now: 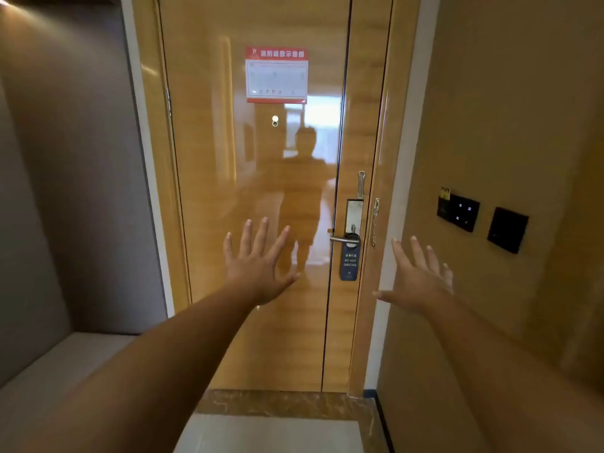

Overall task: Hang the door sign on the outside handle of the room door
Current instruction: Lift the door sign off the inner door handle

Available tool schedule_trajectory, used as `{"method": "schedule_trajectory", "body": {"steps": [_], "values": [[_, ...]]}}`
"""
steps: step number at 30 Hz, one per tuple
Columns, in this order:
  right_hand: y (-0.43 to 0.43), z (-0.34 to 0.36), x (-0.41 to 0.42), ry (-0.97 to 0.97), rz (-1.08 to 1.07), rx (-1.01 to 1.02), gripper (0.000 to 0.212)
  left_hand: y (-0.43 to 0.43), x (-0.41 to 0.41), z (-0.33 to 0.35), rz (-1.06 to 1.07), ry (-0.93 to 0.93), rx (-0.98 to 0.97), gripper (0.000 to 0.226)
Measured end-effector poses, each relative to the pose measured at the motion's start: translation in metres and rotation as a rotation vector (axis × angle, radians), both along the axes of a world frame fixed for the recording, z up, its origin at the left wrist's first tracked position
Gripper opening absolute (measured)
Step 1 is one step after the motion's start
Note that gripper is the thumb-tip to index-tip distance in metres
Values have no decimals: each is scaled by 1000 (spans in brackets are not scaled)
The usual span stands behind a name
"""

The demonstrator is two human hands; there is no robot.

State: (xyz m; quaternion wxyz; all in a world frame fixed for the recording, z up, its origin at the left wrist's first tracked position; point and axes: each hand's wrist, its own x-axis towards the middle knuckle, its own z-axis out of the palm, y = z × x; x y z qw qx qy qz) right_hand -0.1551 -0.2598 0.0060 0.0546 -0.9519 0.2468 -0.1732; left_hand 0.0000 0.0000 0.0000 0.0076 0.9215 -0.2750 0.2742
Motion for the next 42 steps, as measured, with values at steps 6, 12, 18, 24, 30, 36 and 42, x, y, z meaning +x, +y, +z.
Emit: {"method": "schedule_trajectory", "body": {"steps": [6, 12, 18, 24, 30, 36, 42], "values": [[-37, -21, 84, -10, -49, -15, 116, -44, 92, -14, -29, -10, 28, 88], [-99, -13, 172, -55, -154, -8, 114, -105, 209, -17, -122, 79, 66, 97], [-146, -44, 240, -54, -232, 88, 108, -179, 295, -58, -216, 171, 117, 104], [-209, -70, 310, -71, -228, 249, 101, -251, 357, -99, -252, 226, 108, 111], [-278, -104, 416, -122, -44, 409, 56, -315, 437, -127, -267, 239, 130, 104], [-331, -148, 507, -225, 116, 709, 55, -380, 481, -161, -259, 363, 201, 95], [-363, -172, 558, -129, 67, 784, 76, -409, 500, -186, -337, 488, 206, 103]]}}
